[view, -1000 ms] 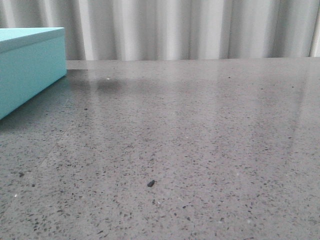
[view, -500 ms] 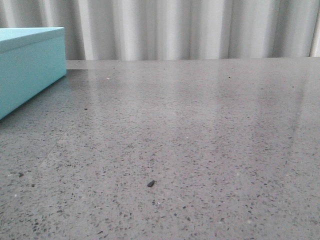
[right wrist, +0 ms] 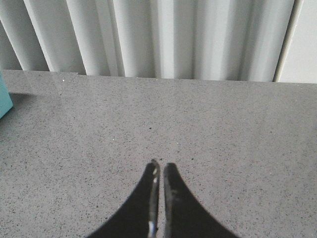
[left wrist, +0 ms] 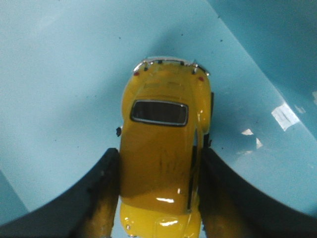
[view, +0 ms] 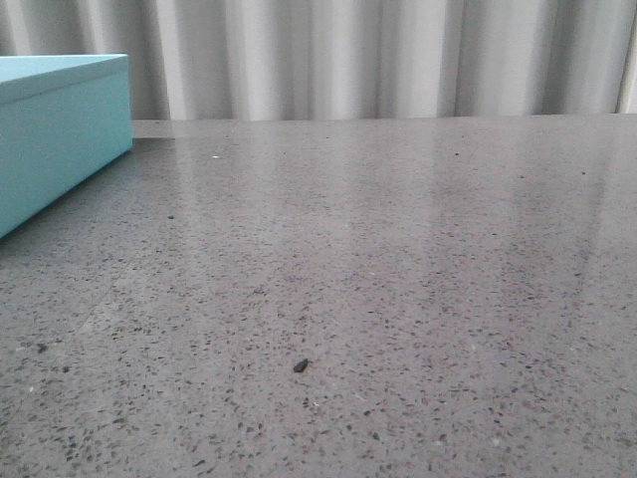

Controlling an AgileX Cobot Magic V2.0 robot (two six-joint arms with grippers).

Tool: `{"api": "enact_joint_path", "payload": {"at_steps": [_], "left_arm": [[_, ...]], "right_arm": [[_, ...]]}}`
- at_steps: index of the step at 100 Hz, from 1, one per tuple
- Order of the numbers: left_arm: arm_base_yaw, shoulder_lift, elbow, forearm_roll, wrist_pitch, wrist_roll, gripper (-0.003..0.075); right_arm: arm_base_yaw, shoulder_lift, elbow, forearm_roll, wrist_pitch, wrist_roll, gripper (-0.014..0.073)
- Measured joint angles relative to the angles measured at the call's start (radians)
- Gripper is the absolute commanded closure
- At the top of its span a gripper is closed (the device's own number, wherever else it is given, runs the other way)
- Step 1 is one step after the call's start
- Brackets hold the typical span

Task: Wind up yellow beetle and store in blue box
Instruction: 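Lift the beetle with the left gripper and lower it into the box, then open the left gripper to release the beetle inside the box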

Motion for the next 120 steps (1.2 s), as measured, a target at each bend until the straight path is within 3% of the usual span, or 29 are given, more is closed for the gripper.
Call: {"api": "enact_joint_path", "payload": {"at_steps": [15, 44, 71, 101, 111, 120], "left_arm": [[0.0, 0.038, 0.0, -0.004, -0.004, -0.028, 0.0618], [0.0, 0.078, 0.0, -0.022, -0.013, -0.043, 0.043], [0.0, 0.084, 0.0, -0.035, -0.006, -0.043, 0.036], [0.0, 0.078, -0.07, -0.065, 0.046, -0.047, 0.0379], [0.0, 0.048, -0.095, -0.095, 0.055, -0.047, 0.044], [0.0, 0.005, -0.104, -0.122, 0.055, -0.047, 0.0542]], "right_arm": [[0.0, 0.0, 0.0, 0.0, 0.0, 0.0, 0.0635], [0.0, 0.0, 0.0, 0.0, -0.002, 0.0, 0.0635], [0.0, 0.0, 0.0, 0.001, -0.002, 0.0, 0.0635], [0.0, 0.0, 0.0, 0.002, -0.002, 0.0, 0.0635], [0.0, 0.0, 0.0, 0.002, -0.002, 0.0, 0.0635], [0.0, -0.002, 0.0, -0.004, -0.002, 0.0, 0.0635]]}}
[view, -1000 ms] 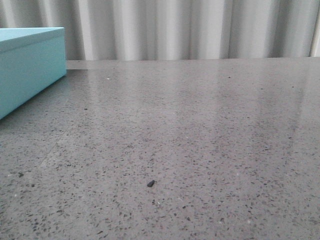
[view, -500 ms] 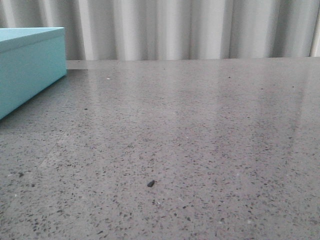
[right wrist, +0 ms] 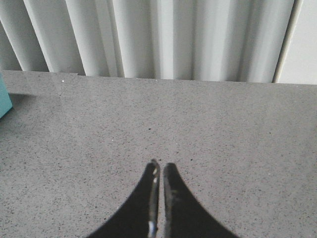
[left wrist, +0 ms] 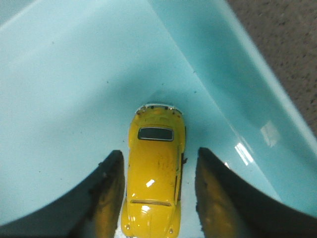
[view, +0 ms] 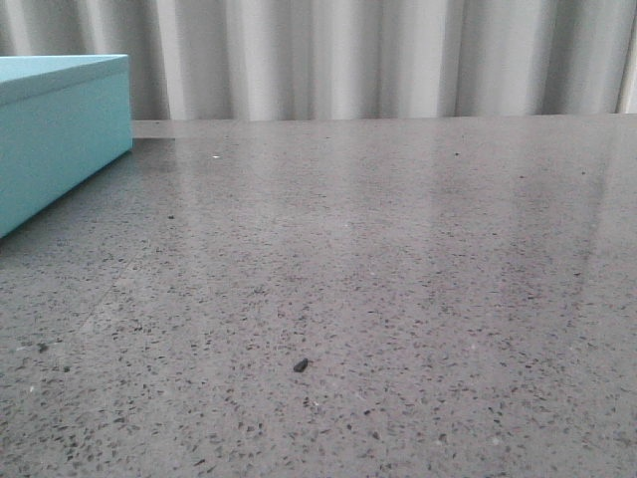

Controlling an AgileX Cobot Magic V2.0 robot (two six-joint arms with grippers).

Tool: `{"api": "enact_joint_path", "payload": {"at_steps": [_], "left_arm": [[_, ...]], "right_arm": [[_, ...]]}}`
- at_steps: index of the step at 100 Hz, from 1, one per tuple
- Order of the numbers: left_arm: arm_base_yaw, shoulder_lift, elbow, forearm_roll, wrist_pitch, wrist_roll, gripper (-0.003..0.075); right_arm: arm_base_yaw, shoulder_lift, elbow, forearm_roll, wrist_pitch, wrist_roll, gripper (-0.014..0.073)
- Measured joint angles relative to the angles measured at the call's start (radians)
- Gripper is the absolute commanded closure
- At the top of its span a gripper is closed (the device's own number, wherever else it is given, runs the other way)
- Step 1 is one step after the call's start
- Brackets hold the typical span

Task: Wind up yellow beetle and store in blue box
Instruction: 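Open the left gripper to release the beetle inside the box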

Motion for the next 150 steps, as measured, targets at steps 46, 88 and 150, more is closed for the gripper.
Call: {"api": "enact_joint_path", "payload": {"at_steps": [46, 88, 150], "left_arm": [[0.0, -0.249, 0.016, -0.138, -0.015, -0.002, 0.0741], [0.0, -0.563, 0.317, -0.166, -0.227, -0.004, 0.0741], [0.0, -1.265, 1.029, -0.213, -0.688, -0.004, 0.0741]], "right_arm": [[0.0, -0.236, 0.229, -0.075, -0.082, 0.0, 0.0635], [0.0, -0.431, 0.432, -0.116, -0.124, 0.0, 0.0635], [0.0, -0.455, 0.597, -0.122, -0.33, 0.0, 0.0635]]}}
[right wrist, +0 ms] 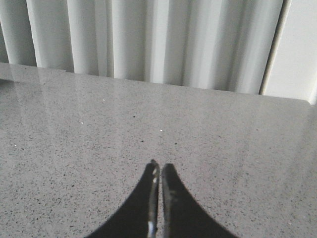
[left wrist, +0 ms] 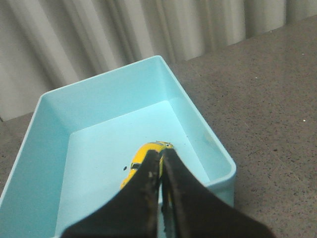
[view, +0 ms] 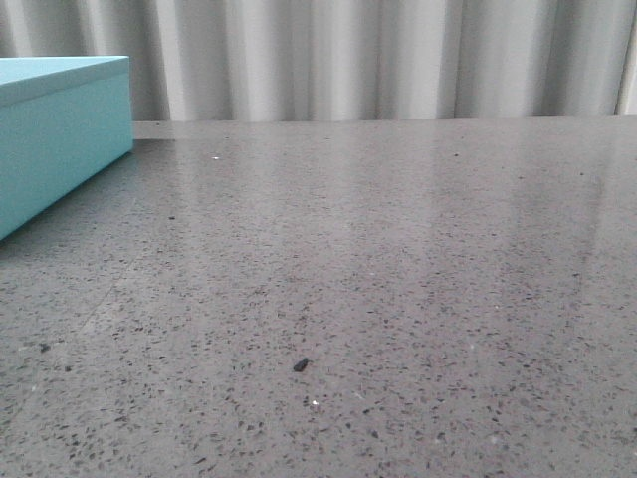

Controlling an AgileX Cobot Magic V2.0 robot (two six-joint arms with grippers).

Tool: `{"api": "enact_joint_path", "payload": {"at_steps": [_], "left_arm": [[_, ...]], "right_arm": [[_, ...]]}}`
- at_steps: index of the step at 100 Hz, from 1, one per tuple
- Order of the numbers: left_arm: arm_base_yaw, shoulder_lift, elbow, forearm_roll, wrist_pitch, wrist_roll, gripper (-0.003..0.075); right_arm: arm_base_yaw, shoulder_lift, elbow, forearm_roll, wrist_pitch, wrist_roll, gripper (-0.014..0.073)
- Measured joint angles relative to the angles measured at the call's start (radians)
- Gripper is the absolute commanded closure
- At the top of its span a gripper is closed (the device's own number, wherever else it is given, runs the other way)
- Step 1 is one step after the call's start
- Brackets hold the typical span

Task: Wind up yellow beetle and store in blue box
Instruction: 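Open the left gripper to release the beetle inside the box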

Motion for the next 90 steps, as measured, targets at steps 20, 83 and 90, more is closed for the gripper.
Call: {"api": "enact_joint_path", "payload": {"at_steps": [20, 83, 90], "left_arm": [[0.0, -0.196, 0.138, -0.003, -0.033, 0.002, 0.0741], [0.0, -0.415, 0.243, -0.012, -0.041, 0.004, 0.0741], [0.0, -0.415, 0.243, -0.012, -0.041, 0.004, 0.0741]], "right_arm": [[0.0, 0.0, 0.036, -0.001, -0.041, 0.0, 0.0635], [0.0, 0.0, 0.104, -0.004, -0.046, 0.0, 0.0635], [0.0, 0.0, 0.104, -0.004, -0.046, 0.0, 0.0635]]}}
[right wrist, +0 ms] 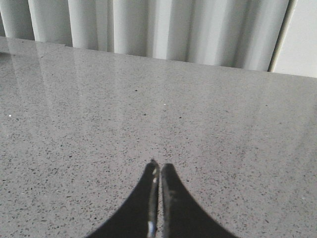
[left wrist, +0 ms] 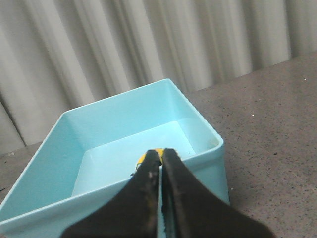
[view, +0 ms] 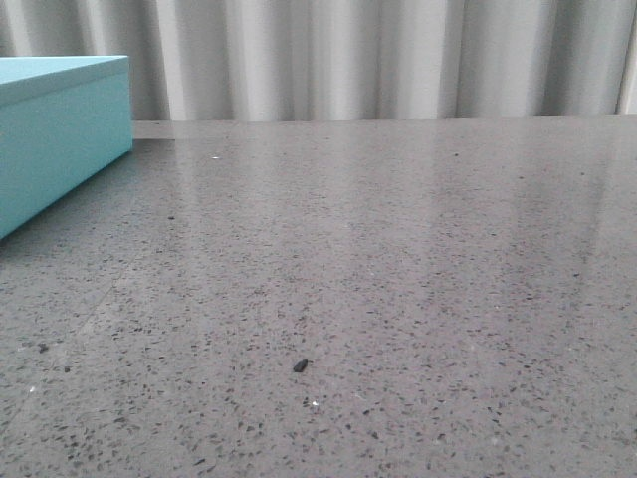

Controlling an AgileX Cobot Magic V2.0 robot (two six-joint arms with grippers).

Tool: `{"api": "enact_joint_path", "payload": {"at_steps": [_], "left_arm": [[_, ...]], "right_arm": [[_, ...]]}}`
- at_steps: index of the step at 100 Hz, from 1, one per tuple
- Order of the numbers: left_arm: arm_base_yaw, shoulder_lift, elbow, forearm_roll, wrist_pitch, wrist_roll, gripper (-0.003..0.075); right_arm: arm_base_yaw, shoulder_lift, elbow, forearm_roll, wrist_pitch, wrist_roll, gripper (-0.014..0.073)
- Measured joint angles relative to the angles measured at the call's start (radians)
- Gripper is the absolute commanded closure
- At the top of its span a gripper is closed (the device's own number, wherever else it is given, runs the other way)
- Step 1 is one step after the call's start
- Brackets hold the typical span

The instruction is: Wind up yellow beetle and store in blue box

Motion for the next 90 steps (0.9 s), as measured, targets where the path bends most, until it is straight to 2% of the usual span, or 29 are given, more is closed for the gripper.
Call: {"api": "enact_joint_path", "payload": {"at_steps": [52, 90], "left_arm": [[0.0, 0.0, 0.002, 0.0, 0.0, 0.0, 0.0741], [0.0, 0.0, 0.077, 0.001, -0.006, -0.002, 0.0741]], "right_arm": [[0.0, 0.0, 0.001, 0.0, 0.002, 0.0, 0.0635], [0.0, 0.0, 0.001, 0.0, 0.002, 0.0, 0.0635]]}}
